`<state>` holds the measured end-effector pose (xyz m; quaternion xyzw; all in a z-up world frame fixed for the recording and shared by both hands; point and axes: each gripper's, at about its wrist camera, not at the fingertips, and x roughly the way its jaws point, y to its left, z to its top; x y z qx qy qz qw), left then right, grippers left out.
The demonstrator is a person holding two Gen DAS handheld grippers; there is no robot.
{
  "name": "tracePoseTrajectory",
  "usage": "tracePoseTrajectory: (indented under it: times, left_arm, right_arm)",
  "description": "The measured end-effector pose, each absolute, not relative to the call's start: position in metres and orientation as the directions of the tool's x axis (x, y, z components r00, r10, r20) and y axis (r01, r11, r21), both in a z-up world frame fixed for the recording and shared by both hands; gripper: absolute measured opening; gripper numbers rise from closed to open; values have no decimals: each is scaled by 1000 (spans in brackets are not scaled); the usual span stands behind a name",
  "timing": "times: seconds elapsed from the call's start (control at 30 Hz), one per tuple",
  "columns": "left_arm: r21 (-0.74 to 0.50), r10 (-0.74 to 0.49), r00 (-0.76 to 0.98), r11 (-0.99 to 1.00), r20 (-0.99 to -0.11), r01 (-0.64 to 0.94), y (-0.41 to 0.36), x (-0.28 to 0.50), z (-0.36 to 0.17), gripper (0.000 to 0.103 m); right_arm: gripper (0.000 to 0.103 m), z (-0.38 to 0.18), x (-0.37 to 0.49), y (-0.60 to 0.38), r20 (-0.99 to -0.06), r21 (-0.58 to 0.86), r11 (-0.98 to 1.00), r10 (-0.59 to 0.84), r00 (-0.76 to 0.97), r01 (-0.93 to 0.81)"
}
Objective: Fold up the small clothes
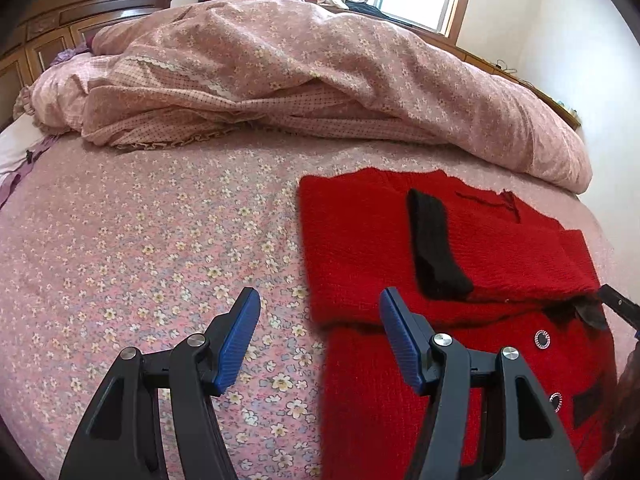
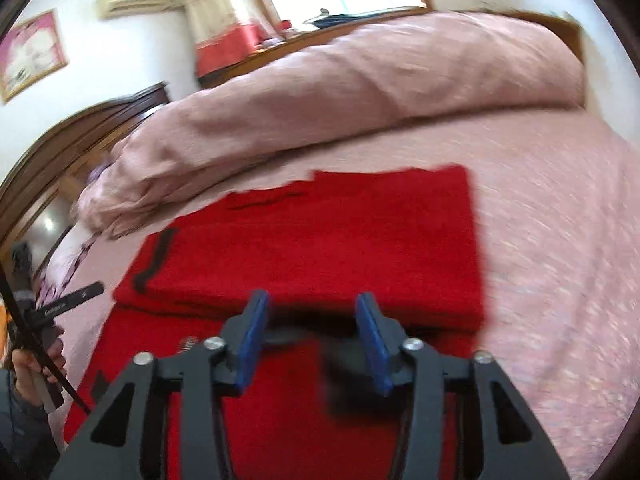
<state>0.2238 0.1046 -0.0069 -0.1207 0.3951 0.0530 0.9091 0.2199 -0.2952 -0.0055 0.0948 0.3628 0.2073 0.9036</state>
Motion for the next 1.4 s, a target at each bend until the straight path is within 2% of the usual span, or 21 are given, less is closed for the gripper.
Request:
tracePoseTrajectory:
  times: [0.03, 0.13, 0.33, 0.43, 0.53, 0.57, 0.6, 0.63, 0.67, 0.7, 0.73, 0.8, 0.87, 0.97, 1.03, 1.07, 1.13, 1.17, 1.23, 1.3, 1.4]
  left_arm:
    - [-183, -4, 680, 964, -733, -192, 104, 224, -9, 57]
    - [-234, -64, 677, 959, -733, -162, 100, 227, -12, 57]
    - [-435, -298, 656, 899, -693, -51, 78, 251, -4, 58]
    - [-424, -287, 629, 903, -722, -75, 64, 277, -10, 58]
    - [-337, -187, 585, 928, -790, -159, 54, 299, -25, 58]
    - [-341, -186, 587, 926, -788, -163, 53, 302, -27, 58]
    - [-344, -184, 604, 925, -776, -160, 51, 302, -26, 54]
    - [-338, -171, 620, 927, -766, -162, 50, 301, -24, 34]
    - [-330, -158, 623, 929, -766, -170, 51, 299, -23, 20]
    - [-321, -148, 609, 929, -780, -186, 50, 297, -23, 4]
    - [-324, -145, 606, 925, -782, -197, 52, 295, -22, 0]
    - [-359, -173, 624, 915, -762, -184, 56, 287, -18, 0]
    - [-366, -182, 637, 916, -749, -168, 59, 279, -11, 0]
    - [-370, -197, 636, 917, -746, -150, 62, 273, -5, 0]
    - [-356, -195, 629, 924, -752, -139, 63, 273, -4, 0]
    - [-349, -190, 622, 926, -760, -143, 64, 273, -5, 0]
    - [-348, -188, 616, 926, -765, -150, 66, 275, -7, 0]
    - [-352, -196, 608, 924, -770, -148, 66, 277, -8, 4]
    - [-367, -222, 591, 920, -776, -136, 63, 280, -10, 36]
    - [-388, -256, 593, 916, -764, -105, 56, 285, -11, 46]
    - [-364, -247, 591, 927, -767, -85, 43, 292, -16, 47]
  right_arm:
    - [35, -6, 223, -301, -624, 312, 902, 432, 651, -299]
    - [35, -2, 224, -306, -629, 220, 929, 368, 685, -297]
    - [35, 0, 224, -304, -653, 102, 948, 293, 699, -302]
    - [35, -1, 223, -299, -661, 23, 954, 239, 711, -300]
    - [35, -6, 226, -302, -668, -13, 963, 193, 719, -271]
    - [35, -7, 226, -305, -668, -6, 965, 191, 720, -262]
    - [35, -10, 228, -308, -671, 6, 967, 192, 716, -254]
    - [34, -12, 230, -310, -675, 7, 968, 189, 713, -249]
    - [27, -14, 231, -312, -676, 3, 969, 183, 714, -246]
    - [3, -14, 229, -314, -658, -16, 971, 168, 734, -236]
    - [0, -14, 228, -317, -639, -52, 977, 126, 759, -206]
    - [0, -14, 231, -329, -637, -66, 989, 62, 769, -135]
    - [0, -15, 235, -351, -654, 26, 996, 80, 752, -83]
    - [0, -14, 233, -377, -648, 163, 985, 152, 746, -59]
    - [0, -11, 229, -382, -623, 234, 964, 247, 742, -124]
    - [2, -10, 226, -379, -624, 225, 962, 263, 736, -152]
    - [6, -8, 219, -362, -647, 99, 972, 224, 729, -211]
    - [7, -8, 216, -356, -646, 63, 970, 218, 731, -233]
    - [19, -9, 208, -343, -637, 2, 957, 226, 737, -292]
    - [29, -13, 205, -335, -644, -24, 945, 234, 728, -325]
    - [30, -20, 209, -327, -672, -50, 939, 220, 707, -339]
